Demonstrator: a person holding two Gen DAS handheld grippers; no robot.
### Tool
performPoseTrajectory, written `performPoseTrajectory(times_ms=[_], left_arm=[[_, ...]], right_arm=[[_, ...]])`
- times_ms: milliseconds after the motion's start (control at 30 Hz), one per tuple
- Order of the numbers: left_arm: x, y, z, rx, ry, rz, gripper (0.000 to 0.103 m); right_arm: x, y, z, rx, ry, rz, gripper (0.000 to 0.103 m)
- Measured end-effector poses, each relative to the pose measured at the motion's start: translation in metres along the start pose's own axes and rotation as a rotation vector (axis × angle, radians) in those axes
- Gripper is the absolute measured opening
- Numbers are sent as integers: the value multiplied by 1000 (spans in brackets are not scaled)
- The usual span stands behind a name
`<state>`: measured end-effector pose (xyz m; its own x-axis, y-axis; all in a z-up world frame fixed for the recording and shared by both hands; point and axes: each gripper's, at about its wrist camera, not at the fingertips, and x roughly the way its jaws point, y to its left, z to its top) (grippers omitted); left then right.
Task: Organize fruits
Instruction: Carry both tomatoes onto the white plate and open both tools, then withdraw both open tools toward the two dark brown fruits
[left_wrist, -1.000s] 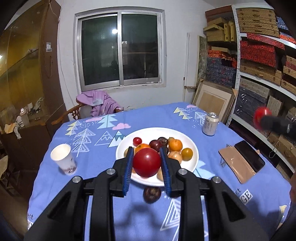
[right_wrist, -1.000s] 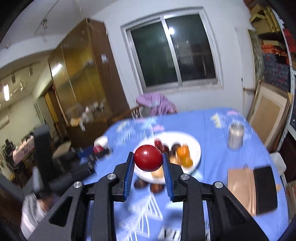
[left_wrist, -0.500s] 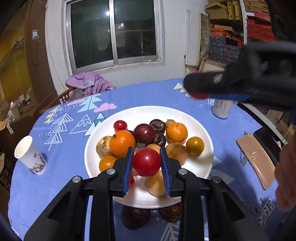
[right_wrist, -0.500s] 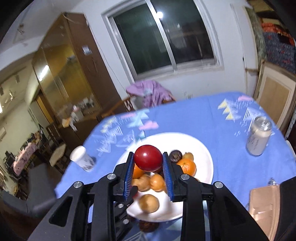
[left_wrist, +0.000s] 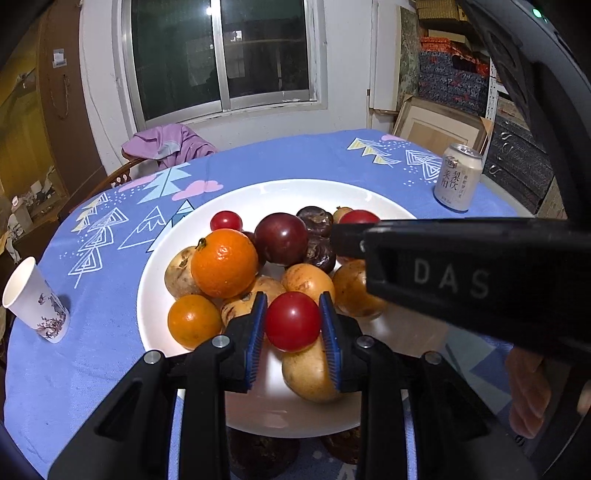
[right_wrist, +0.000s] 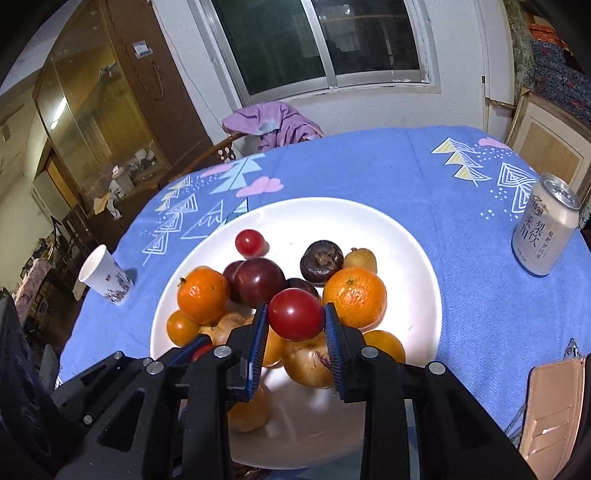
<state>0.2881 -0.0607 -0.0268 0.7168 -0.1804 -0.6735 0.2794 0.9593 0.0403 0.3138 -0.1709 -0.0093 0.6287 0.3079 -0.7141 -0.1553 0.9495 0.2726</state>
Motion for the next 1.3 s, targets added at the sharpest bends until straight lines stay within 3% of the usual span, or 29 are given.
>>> performPoseTrajectory(times_ms=[167, 267, 333, 600, 800, 867, 967, 1067, 1167, 1300], left_arm=[[2, 0, 1, 0, -6, -13, 31], [1, -4, 1, 8, -9, -31, 47], [2, -6, -1, 11, -14, -25, 65], [-5, 1, 1, -17, -14, -41, 67], [-62, 35, 7, -103, -118, 5, 83], [-86, 52, 2, -142, -157, 47, 89], [-103, 72, -17, -205, -160, 72, 91], [-104, 81, -46, -240, -101, 60, 91], [-102, 70, -64, -190, -82, 93, 91], [-94, 43, -78, -68, -84, 124, 91]], right_arm=[[6, 0, -2, -3, 11, -5, 32], [7, 0, -1, -3, 10, -1, 32], [6, 0, -1, 1, 8, 3, 32], [-14, -7, 6, 33, -39, 14, 32], [-72, -8, 8, 63, -153, 41, 39], [-107, -2, -2, 53, -227, 65, 54], [-143, 10, -20, 20, -297, 98, 60], [-160, 20, -54, -11, -341, 99, 66], [-161, 32, -91, -66, -359, 51, 66], [-138, 36, -123, -122, -267, -3, 66]])
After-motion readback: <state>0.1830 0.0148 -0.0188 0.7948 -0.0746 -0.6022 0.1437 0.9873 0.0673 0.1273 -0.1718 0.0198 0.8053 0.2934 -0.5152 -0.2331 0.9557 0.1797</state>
